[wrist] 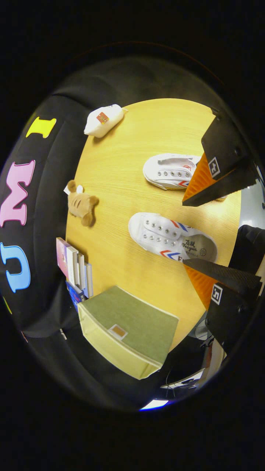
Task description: Open the storage box then place both shoes into the box .Put the left shoe in first, then the right shoe, with the right side of both shoes facing outward in a uniform manner.
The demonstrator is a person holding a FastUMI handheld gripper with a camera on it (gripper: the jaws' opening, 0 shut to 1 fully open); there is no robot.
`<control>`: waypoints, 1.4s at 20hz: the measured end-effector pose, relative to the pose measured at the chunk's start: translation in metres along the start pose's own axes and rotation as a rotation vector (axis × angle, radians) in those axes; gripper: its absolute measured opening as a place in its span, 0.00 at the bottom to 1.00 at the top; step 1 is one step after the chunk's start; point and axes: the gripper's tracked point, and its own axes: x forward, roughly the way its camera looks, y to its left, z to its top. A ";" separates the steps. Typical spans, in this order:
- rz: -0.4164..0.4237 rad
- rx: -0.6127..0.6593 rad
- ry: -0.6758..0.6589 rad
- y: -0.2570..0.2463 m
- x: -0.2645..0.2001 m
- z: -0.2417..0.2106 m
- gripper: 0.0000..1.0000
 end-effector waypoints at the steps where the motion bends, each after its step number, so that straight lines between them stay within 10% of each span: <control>1: -0.014 -0.018 0.020 -0.003 0.009 -0.008 0.87; 13: -0.247 -0.172 -0.059 -0.032 0.071 -0.013 0.73; 22: -0.106 0.031 -0.106 -0.017 0.084 -0.013 0.11; 28: -0.027 0.151 -0.128 -0.014 0.064 0.019 0.05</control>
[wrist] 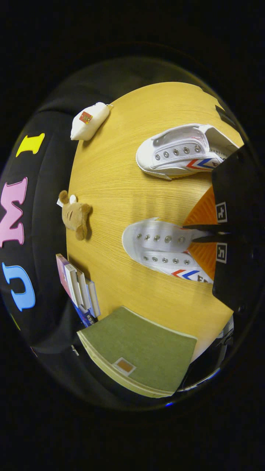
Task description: Open the storage box then place both shoes into the box .Put the left shoe in first, then the right shoe, with the right side of both shoes facing outward in a uniform manner.
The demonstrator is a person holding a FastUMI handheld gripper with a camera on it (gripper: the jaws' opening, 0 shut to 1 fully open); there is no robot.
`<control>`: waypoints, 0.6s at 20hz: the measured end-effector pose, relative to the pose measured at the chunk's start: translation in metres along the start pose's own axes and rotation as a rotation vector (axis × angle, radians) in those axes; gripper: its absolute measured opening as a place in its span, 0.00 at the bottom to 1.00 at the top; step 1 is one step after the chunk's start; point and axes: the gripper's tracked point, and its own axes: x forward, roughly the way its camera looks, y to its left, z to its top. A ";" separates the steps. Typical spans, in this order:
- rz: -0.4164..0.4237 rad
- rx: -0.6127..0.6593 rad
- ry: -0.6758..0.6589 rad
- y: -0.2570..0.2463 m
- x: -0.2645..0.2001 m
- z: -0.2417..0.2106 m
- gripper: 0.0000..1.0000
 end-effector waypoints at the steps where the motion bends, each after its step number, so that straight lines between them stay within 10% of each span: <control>1: 0.007 0.001 -0.010 0.001 -0.006 0.008 0.05; 12: 0.127 0.024 -0.183 0.065 -0.097 0.120 0.05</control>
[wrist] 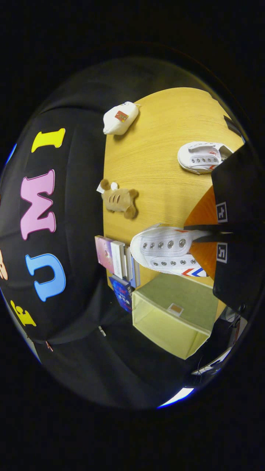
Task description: Open the storage box then place both shoes into the box .Put the left shoe in first, then the right shoe, with the right side of both shoes facing outward in a uniform manner.
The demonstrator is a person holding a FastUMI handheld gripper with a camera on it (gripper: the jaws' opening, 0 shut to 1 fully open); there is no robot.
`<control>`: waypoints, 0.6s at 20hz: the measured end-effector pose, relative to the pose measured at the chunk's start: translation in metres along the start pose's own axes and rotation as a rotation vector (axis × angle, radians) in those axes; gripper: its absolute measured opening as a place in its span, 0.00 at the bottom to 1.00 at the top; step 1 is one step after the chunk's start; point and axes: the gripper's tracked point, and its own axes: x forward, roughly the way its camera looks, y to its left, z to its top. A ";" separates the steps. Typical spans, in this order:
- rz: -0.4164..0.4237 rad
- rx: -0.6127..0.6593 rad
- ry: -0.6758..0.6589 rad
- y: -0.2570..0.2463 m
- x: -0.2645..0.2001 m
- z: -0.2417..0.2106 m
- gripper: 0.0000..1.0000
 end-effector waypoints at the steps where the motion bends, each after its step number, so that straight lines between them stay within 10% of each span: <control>1: 0.011 0.015 -0.008 0.013 -0.006 0.012 0.05; 12: 0.103 0.233 0.118 0.190 0.032 0.032 0.05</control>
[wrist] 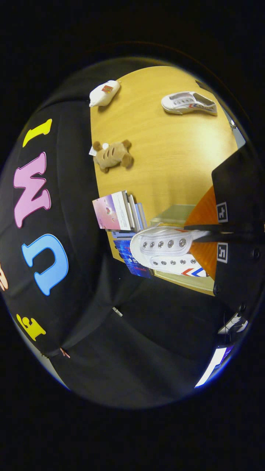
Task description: Open the storage box then place both shoes into the box .Put the left shoe in first, then the right shoe, with the right side of both shoes facing outward in a uniform manner.
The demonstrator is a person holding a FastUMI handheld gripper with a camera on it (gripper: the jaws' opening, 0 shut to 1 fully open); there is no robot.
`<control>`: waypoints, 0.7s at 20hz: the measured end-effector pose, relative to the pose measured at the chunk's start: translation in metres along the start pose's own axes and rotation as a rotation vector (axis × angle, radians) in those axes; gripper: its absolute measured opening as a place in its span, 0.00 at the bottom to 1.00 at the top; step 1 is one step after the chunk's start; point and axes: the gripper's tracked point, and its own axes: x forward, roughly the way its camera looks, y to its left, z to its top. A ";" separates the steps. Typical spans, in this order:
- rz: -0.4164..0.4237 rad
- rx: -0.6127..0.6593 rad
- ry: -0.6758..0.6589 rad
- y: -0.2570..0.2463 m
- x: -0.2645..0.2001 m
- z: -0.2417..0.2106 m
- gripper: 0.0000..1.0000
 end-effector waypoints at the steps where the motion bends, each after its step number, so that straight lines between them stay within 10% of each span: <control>1: -0.009 0.007 0.016 0.008 0.010 -0.008 0.05; 14: -0.153 0.087 0.151 0.040 0.102 -0.077 0.05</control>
